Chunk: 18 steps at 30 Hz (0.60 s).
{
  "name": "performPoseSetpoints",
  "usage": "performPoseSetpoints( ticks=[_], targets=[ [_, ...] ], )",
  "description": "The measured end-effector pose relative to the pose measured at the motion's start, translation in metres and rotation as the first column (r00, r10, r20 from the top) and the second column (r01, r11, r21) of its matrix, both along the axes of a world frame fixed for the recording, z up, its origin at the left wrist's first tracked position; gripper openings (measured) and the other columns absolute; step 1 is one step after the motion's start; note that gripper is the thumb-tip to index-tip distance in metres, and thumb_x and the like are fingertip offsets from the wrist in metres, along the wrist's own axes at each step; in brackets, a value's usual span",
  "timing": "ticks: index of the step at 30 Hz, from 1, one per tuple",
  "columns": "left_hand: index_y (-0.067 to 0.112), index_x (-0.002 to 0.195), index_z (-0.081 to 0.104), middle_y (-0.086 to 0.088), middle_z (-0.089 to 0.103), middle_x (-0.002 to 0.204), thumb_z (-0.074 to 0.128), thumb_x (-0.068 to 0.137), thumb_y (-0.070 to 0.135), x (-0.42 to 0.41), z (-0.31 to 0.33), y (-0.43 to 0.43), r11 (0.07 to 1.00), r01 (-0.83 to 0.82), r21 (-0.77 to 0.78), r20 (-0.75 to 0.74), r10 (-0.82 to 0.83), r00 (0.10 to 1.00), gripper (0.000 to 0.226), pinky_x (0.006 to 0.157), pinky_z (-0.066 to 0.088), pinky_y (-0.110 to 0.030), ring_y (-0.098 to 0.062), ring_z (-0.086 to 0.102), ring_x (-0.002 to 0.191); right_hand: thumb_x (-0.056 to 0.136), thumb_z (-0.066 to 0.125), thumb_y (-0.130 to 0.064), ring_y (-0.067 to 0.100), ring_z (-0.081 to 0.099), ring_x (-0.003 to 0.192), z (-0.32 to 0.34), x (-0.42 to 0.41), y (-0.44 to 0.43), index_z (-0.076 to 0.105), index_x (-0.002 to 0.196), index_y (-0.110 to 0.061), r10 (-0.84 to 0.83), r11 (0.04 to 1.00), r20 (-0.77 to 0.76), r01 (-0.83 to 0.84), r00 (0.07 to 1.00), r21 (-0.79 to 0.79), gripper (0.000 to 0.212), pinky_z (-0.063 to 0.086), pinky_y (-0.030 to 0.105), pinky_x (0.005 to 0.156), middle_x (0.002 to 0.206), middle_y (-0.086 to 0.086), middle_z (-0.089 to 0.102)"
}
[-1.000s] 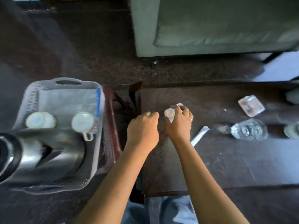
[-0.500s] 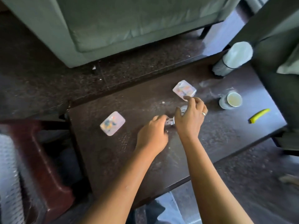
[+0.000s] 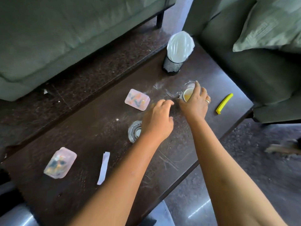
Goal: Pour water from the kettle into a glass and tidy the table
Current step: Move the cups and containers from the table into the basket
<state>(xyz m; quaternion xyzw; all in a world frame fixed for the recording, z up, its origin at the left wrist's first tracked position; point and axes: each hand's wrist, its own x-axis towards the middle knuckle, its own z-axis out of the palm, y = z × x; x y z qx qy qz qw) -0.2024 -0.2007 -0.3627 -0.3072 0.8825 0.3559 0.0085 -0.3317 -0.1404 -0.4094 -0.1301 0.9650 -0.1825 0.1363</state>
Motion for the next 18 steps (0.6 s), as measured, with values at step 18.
performPoseSetpoints(
  ticks=[18],
  targets=[
    [0.022,0.112,0.061,0.001,0.062,0.117,0.061,0.085,0.013,0.15,0.001,-0.105,0.806,-0.584,0.09,-0.133,0.591,0.795,0.029,0.085,0.041,-0.023,-0.014,0.059,0.103,0.073,0.069,-0.029,0.036,0.038,0.117,0.054,0.076,-0.09,0.047,0.129,-0.026,0.081,0.981,-0.19,-0.112,0.978,-0.158,0.06,0.038,0.035,0.08,0.129,0.008,0.044]
  ],
)
